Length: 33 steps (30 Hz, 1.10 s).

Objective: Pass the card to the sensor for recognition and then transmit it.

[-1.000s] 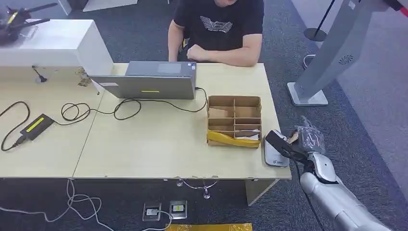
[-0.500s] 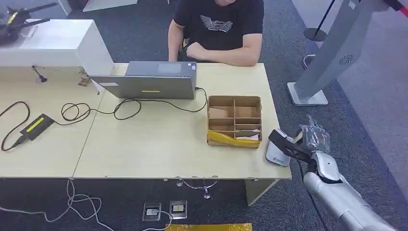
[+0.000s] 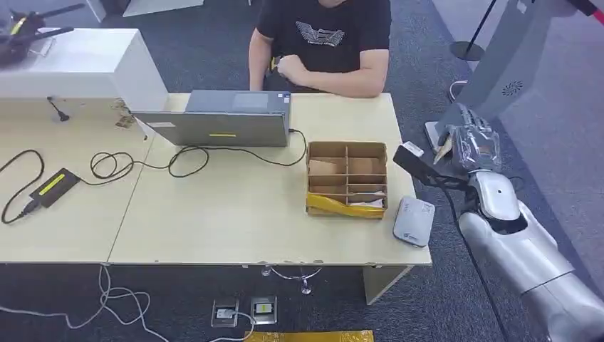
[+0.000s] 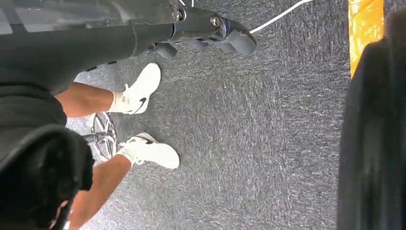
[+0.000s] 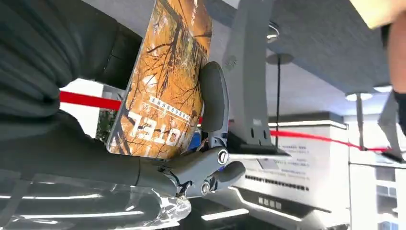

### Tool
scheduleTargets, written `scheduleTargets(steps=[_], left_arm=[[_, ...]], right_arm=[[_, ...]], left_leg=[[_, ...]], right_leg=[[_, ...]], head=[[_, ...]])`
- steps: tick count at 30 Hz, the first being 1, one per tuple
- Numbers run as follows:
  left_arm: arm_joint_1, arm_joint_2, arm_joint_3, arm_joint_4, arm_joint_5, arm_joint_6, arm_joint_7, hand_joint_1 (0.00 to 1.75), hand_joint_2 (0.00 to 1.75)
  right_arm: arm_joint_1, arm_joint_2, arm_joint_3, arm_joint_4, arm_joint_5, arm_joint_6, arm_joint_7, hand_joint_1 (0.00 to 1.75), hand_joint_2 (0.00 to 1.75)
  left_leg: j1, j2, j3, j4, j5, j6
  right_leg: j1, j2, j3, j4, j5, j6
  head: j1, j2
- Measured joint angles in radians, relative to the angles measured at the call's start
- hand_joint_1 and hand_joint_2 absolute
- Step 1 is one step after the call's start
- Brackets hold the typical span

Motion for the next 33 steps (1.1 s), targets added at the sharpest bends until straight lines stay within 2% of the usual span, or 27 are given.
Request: scheduleTargets(steps=[9,24,33], left_arm=[[-0.001,0.0,0.0,0.0,0.0,0.0,0.0,0.0,0.0],[0.0,0.0,0.0,0.0,-0.001,0.009,0.008,0.0,0.0],[-0.002,0.0,0.0,0.0,-0.009,0.013,0.008,0.0,0.0]], right_arm=[[0.0,-0.001,-0.018,-0.073,0.006,-0.001,-0.001,1.75,1.75],[-0.047,0.011,-0.015,-0.093,0.006,-0.006,-0.041,1.75,1.75],[-0.064,0.066,0.036,-0.062,-0.001,-0.034,-0.067,1.75,1.75]], left_leg=[[0.0,0.0,0.0,0.0,0.0,0.0],[0.0,0.0,-0.001,0.0,0.0,0.0],[0.0,0.0,-0.001,0.0,0.0,0.0]], right_leg=[[0.0,0.001,0.0,0.0,0.0,0.0],[0.0,0.001,0.0,0.0,0.0,0.0],[0.0,0.0,0.0,0.0,0.0,0.0]], head=[[0.0,0.0],[0.0,0.0],[0.0,0.0]])
